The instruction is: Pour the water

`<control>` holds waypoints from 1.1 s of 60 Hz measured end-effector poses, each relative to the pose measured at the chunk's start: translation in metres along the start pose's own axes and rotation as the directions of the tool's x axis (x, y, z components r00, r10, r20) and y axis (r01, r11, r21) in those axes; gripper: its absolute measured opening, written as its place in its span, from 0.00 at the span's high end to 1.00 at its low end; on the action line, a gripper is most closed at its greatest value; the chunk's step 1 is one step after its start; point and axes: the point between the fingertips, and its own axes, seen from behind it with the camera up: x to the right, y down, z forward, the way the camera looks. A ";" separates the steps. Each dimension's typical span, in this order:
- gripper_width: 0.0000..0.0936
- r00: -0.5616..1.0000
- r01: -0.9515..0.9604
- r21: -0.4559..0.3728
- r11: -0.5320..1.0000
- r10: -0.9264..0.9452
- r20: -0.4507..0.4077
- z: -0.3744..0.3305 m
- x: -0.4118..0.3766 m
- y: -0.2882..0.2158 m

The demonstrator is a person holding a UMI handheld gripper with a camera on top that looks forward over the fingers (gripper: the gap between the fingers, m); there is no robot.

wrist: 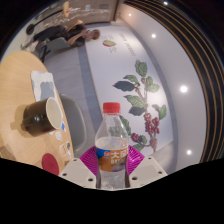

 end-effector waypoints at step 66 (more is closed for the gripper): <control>0.65 0.335 -0.938 -0.066 0.339 0.940 0.069 0.051 -0.042 0.010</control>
